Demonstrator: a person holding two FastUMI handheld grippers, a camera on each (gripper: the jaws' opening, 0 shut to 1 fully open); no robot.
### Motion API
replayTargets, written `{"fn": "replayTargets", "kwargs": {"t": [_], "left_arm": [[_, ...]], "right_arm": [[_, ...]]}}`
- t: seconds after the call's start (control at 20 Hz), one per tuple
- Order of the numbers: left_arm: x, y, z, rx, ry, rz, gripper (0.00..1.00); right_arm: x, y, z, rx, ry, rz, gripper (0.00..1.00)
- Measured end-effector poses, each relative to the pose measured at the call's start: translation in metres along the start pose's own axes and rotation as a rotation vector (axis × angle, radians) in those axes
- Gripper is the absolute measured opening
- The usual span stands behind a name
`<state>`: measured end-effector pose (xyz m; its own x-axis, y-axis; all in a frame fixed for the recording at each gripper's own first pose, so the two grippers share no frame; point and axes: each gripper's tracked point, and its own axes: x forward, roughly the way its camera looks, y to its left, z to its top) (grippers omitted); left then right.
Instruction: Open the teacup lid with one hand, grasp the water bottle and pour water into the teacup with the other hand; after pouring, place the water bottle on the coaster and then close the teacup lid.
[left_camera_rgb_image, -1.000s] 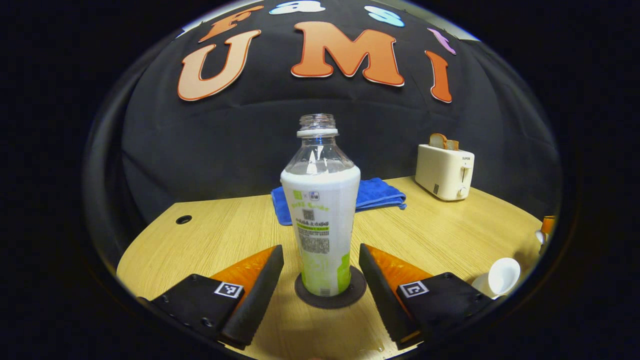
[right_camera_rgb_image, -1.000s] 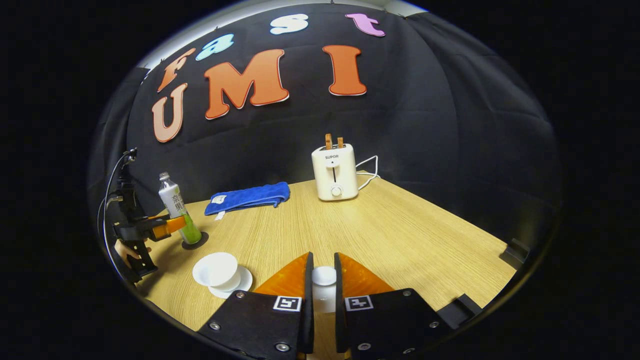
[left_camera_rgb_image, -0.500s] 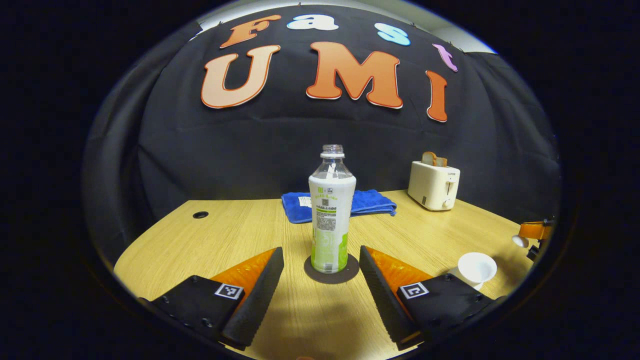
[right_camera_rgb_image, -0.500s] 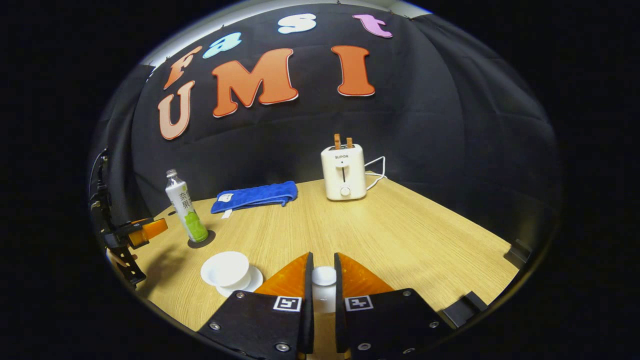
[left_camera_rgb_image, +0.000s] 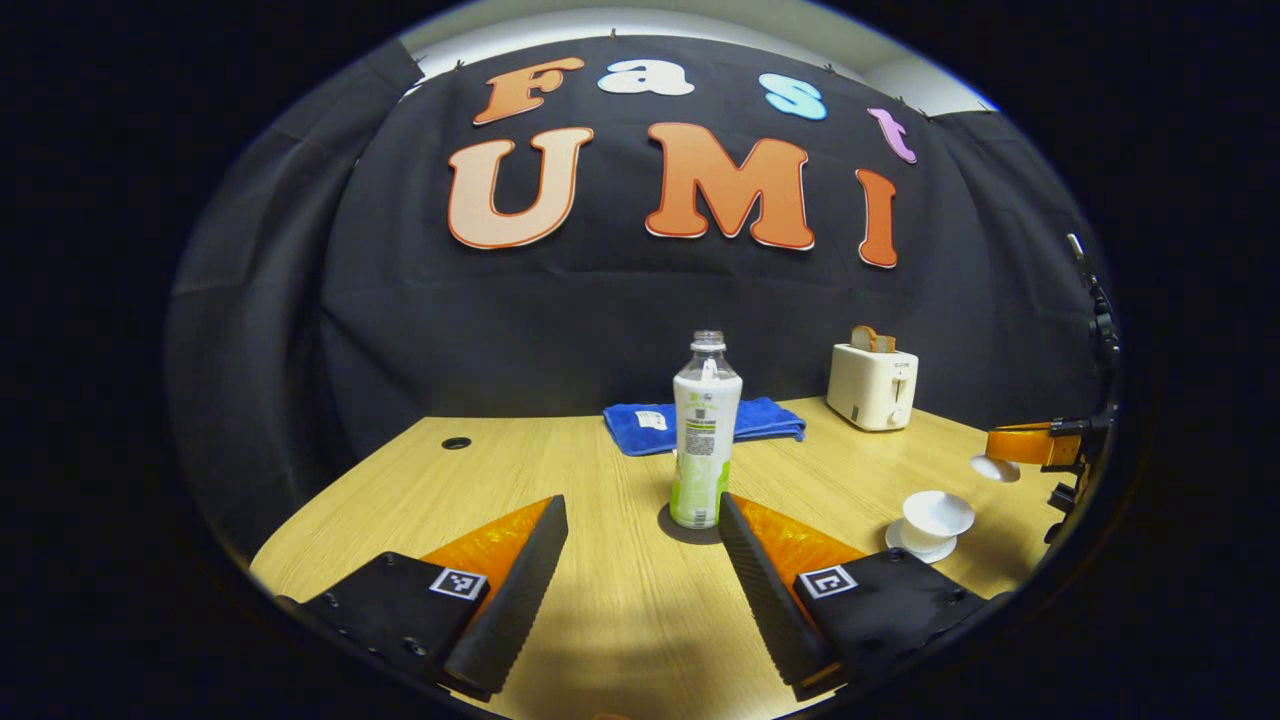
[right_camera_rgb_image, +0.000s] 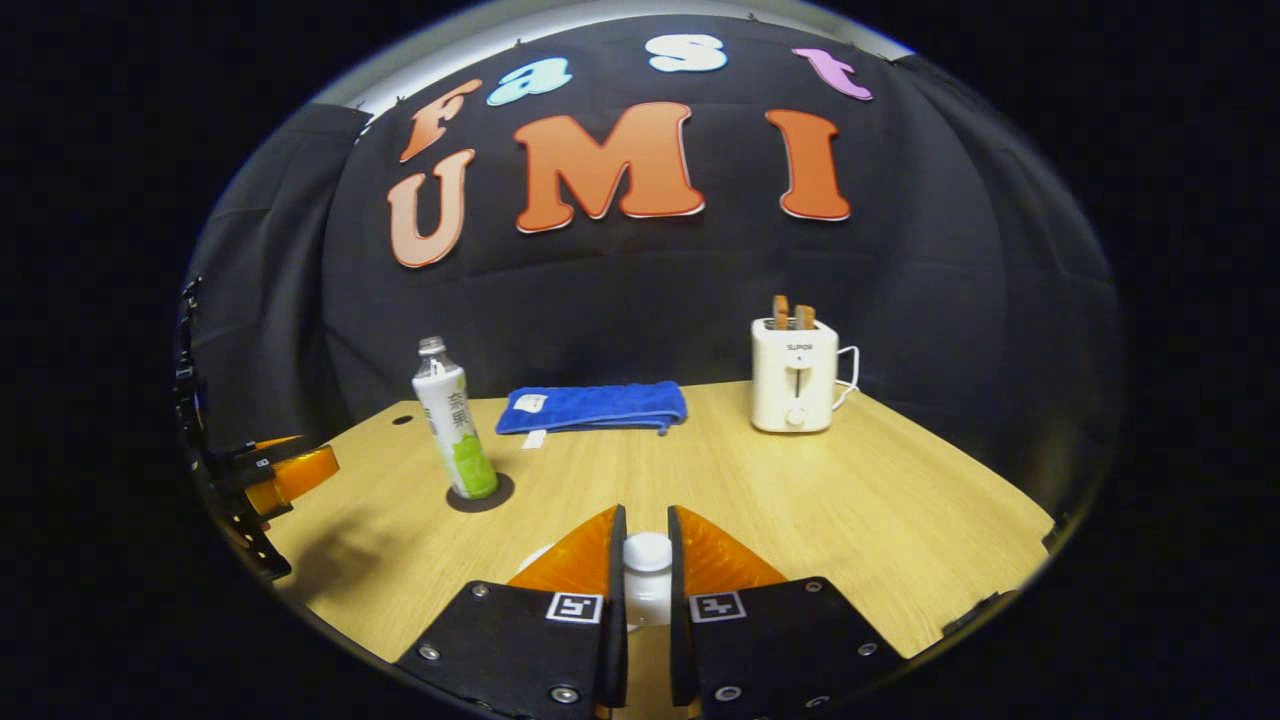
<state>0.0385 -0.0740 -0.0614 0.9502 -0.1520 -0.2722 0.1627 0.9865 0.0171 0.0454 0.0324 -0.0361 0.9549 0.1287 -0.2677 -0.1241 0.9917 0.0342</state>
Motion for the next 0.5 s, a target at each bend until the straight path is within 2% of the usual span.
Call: {"fn": "replayTargets", "kwargs": {"t": [0.2, 0.5], "left_arm": [[-0.011, 0.022, -0.001, -0.004, -0.013, 0.036, 0.97], [-0.017, 0.033, -0.006, -0.038, -0.012, 0.041, 0.98]], "right_arm": [[0.015, 0.028, -0.011, -0.031, 0.024, 0.042, 0.17], [0.030, 0.025, -0.025, -0.051, 0.051, 0.015, 0.17]]}}
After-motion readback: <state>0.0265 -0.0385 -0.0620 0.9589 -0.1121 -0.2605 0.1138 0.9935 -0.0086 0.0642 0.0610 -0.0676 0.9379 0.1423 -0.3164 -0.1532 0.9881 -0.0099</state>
